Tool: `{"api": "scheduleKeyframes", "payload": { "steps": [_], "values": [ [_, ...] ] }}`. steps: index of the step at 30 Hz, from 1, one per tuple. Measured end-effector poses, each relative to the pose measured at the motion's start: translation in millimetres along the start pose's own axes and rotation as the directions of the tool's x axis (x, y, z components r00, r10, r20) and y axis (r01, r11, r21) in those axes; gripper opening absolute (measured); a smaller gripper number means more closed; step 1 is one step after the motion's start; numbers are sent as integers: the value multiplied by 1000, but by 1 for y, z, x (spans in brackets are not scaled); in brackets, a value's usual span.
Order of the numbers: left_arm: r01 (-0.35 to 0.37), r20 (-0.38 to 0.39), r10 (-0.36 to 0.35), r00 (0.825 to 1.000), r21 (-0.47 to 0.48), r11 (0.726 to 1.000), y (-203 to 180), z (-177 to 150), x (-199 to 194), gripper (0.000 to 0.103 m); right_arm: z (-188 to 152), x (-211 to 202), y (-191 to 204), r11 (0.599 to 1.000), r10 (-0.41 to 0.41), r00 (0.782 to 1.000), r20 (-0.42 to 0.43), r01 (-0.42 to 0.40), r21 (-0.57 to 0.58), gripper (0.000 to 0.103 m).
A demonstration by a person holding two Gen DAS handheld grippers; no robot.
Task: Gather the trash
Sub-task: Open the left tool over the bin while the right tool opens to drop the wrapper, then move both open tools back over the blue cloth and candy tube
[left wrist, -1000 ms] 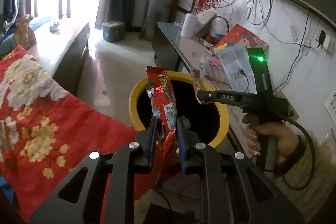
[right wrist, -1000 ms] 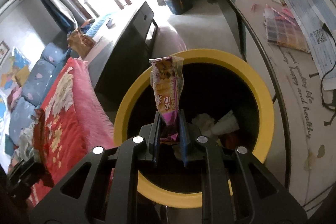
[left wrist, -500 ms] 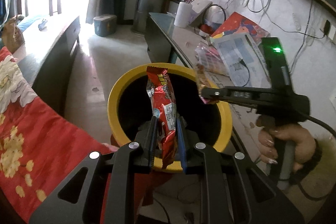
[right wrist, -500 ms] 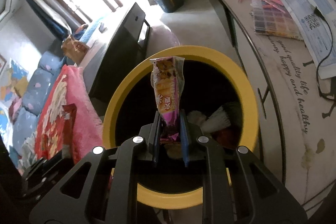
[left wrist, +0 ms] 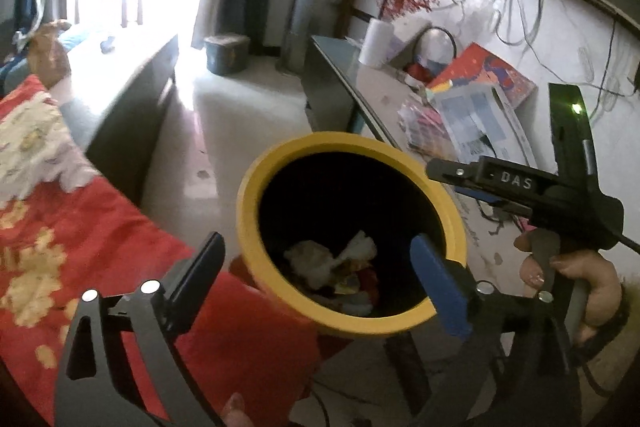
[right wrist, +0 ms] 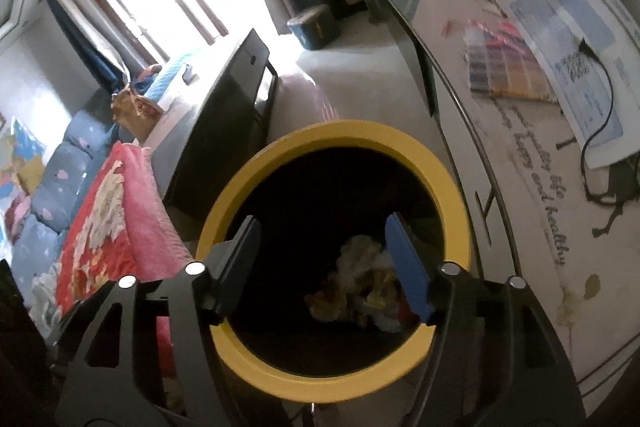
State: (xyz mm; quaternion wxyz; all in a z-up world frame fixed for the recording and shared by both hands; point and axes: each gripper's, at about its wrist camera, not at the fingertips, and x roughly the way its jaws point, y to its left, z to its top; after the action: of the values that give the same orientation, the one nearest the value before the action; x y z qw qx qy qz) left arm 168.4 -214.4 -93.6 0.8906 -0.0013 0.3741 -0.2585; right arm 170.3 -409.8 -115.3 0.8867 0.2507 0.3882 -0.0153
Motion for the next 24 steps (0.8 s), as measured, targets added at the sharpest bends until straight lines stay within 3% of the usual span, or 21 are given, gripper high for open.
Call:
{"api": "scheduleKeyframes", "payload": {
  "steps": [7,9,14,19,24],
  "values": [
    [-123,89,131,987,-82,989,39,-3,-51,94,-6,-12,47,992,64,998,27,-61,-110,59],
    [-161,105,173,979,-117,980,54,-5,-65,94,-10,-12,65,985,95,995,18,-91,-148,66],
    [-250,128,279,952,-205,946,92,-11,-100,95,-28,-8,124,943,175,984,-34,-177,-281,68],
    [-337,146,386,911,-278,900,129,-20,-136,95,-46,-1,178,895,240,965,-104,-261,-362,69],
    [-379,139,448,883,-350,856,164,-34,-167,95,-58,6,225,849,292,943,-160,-332,-410,70]
  ]
}}
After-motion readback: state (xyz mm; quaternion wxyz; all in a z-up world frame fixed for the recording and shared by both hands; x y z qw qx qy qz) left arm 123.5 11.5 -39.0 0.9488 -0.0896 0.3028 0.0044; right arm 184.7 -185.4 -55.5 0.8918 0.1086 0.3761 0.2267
